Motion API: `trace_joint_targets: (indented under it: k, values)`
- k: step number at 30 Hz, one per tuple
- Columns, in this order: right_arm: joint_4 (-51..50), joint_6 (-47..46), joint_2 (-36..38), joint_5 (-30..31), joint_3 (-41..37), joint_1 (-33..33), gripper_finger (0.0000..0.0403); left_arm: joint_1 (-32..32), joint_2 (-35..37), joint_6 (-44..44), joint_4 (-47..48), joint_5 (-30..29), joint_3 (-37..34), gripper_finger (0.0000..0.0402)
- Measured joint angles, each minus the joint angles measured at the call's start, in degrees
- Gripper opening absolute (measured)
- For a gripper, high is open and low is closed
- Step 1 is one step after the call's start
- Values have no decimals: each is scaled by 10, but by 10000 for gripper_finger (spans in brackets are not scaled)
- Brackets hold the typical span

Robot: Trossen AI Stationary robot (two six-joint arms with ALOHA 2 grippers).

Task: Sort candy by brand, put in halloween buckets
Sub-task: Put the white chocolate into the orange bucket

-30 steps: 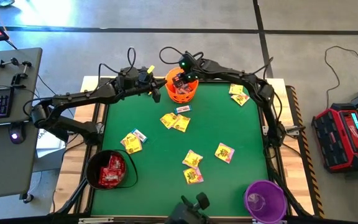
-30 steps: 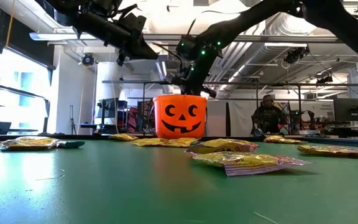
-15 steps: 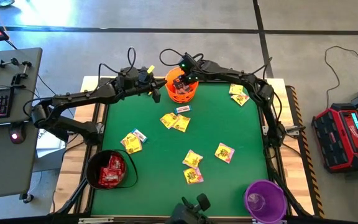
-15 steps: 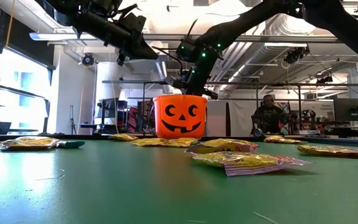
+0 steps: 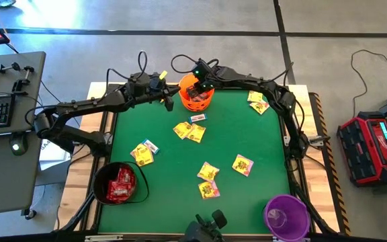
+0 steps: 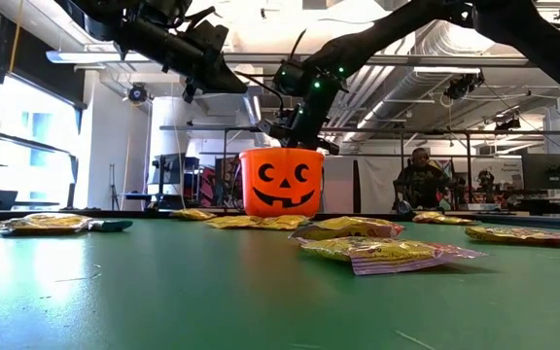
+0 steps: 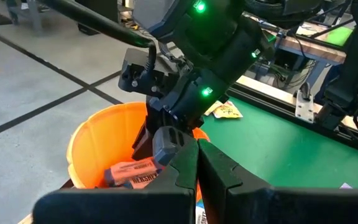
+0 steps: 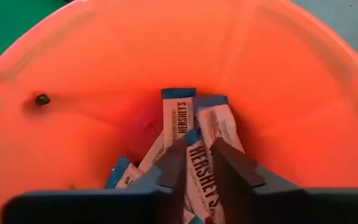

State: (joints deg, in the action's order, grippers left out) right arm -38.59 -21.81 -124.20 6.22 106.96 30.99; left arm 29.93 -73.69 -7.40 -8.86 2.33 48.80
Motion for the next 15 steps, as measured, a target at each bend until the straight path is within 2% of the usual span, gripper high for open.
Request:
trace_joint_targets:
  k: [4,8,11,15]
  values:
    - [-4,2,0,-13,3,0,121,0,0,2,0,1,0,0]
    - [-18,31,1,-52,25,-1,131,0,5,27,8,26,0,0]
    - [-35,57,1,-51,45,-7,98,0,20,50,22,39,0,0]
    - [-12,82,13,-50,50,-14,17,0,49,61,52,63,0,0]
